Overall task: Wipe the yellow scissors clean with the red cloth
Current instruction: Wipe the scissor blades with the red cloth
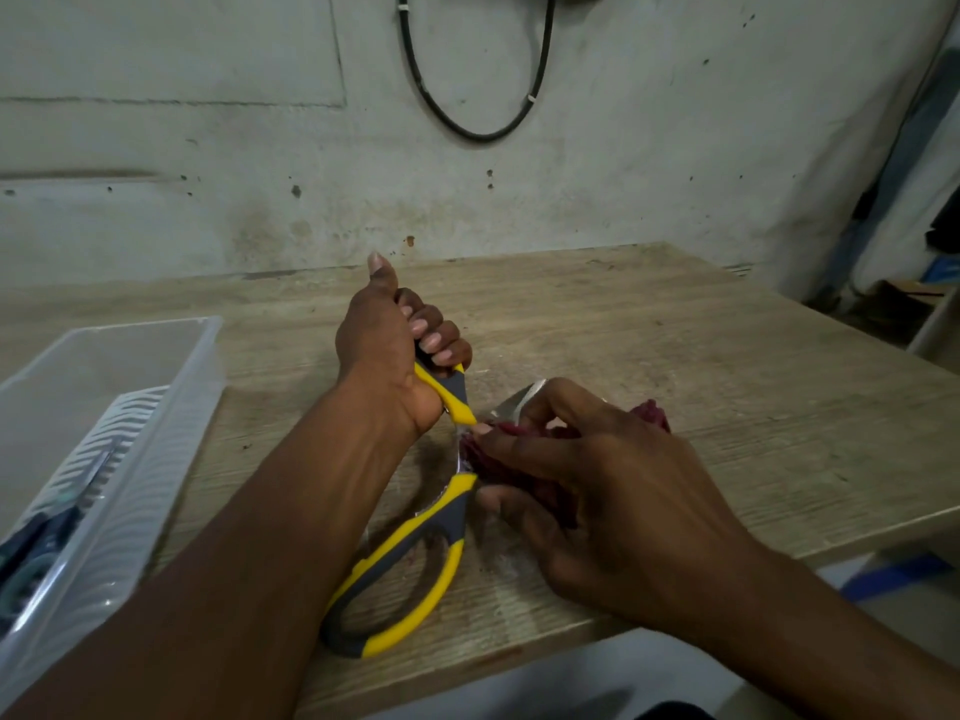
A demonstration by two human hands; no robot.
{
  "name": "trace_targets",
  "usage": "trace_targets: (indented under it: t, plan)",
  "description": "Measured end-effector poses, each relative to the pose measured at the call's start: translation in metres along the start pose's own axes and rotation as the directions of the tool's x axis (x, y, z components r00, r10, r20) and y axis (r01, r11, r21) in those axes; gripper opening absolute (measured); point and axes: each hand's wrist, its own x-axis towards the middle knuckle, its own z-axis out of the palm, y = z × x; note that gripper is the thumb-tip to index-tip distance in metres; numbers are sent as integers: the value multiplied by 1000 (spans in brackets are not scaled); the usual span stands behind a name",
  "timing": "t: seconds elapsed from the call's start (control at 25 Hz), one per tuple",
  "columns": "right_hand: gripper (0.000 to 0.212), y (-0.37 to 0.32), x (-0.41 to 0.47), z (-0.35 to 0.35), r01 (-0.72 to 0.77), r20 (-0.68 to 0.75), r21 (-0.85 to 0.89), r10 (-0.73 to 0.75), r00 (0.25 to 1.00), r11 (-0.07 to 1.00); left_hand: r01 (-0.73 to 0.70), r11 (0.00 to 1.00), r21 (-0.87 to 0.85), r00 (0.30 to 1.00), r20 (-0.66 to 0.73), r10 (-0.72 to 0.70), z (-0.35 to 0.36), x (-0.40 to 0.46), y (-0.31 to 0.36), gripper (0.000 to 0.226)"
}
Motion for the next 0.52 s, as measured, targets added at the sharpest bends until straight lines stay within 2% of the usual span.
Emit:
trace_targets:
  t: [0.12, 0.2, 0.28, 0.52]
  plan:
    - [26, -10, 4, 1, -15, -35, -73, 13, 999, 997, 5, 1000, -14, 1000, 15, -4, 0, -1, 0, 80]
    - [31, -11, 0, 4, -19, -16, -108, 17, 1000, 994, -5, 1000, -10, 1000, 2, 5, 0, -2, 0, 78]
    - [38, -9, -9, 2, -36, -3, -103, 36, 999, 994, -14, 1000, -1, 1000, -14, 14, 0, -3, -1, 74]
    - [36, -6, -8, 6, -36, -36, -36, 35, 999, 999, -21, 1000, 0, 1000, 6, 21, 2, -5, 0, 79]
